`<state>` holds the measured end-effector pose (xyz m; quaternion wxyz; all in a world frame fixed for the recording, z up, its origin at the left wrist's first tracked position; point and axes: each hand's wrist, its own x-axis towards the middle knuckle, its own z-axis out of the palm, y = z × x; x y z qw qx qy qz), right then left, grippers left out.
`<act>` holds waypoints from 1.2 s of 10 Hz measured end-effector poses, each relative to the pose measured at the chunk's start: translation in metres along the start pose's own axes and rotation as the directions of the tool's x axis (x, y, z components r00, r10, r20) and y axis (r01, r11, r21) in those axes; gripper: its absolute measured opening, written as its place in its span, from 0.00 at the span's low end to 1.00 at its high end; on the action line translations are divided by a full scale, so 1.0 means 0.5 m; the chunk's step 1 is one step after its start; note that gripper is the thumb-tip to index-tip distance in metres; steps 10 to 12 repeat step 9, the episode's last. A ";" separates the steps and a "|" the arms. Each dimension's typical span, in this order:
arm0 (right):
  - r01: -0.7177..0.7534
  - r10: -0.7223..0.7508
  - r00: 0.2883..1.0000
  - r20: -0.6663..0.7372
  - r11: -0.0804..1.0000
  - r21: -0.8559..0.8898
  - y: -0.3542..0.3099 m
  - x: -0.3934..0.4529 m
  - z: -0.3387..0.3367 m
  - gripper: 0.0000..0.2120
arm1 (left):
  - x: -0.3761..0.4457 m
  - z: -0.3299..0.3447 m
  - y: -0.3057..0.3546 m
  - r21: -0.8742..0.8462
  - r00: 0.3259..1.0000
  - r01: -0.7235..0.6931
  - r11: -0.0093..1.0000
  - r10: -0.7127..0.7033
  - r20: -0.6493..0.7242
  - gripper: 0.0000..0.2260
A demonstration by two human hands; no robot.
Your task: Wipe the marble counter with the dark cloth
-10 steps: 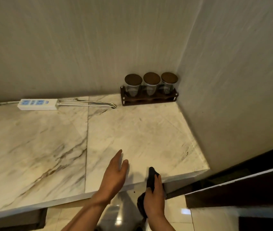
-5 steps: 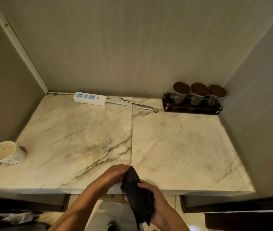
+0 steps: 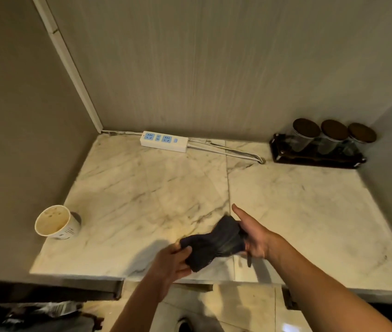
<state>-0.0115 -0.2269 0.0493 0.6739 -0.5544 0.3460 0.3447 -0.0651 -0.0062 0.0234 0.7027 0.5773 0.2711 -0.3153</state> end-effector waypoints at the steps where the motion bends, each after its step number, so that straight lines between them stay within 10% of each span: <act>1: -0.003 -0.004 0.999 -0.041 0.985 -0.173 -0.045 0.023 0.044 0.26 | 0.001 -0.007 -0.021 0.074 0.997 0.072 0.995 -0.073 0.007 0.12; 7: 0.262 -0.411 0.895 -0.173 0.799 -0.541 -0.088 0.031 0.086 0.17 | -0.021 0.046 0.005 0.417 0.982 0.162 0.894 -0.106 -0.153 0.09; 9: 0.366 -0.544 0.803 -0.243 0.772 -0.519 -0.105 -0.047 0.008 0.20 | -0.016 0.059 0.067 0.634 0.952 -0.021 0.773 0.209 -0.222 0.11; 12: 0.366 -0.544 0.803 -0.243 0.772 -0.519 -0.105 -0.047 0.008 0.20 | -0.016 0.059 0.067 0.634 0.952 -0.021 0.773 0.209 -0.222 0.11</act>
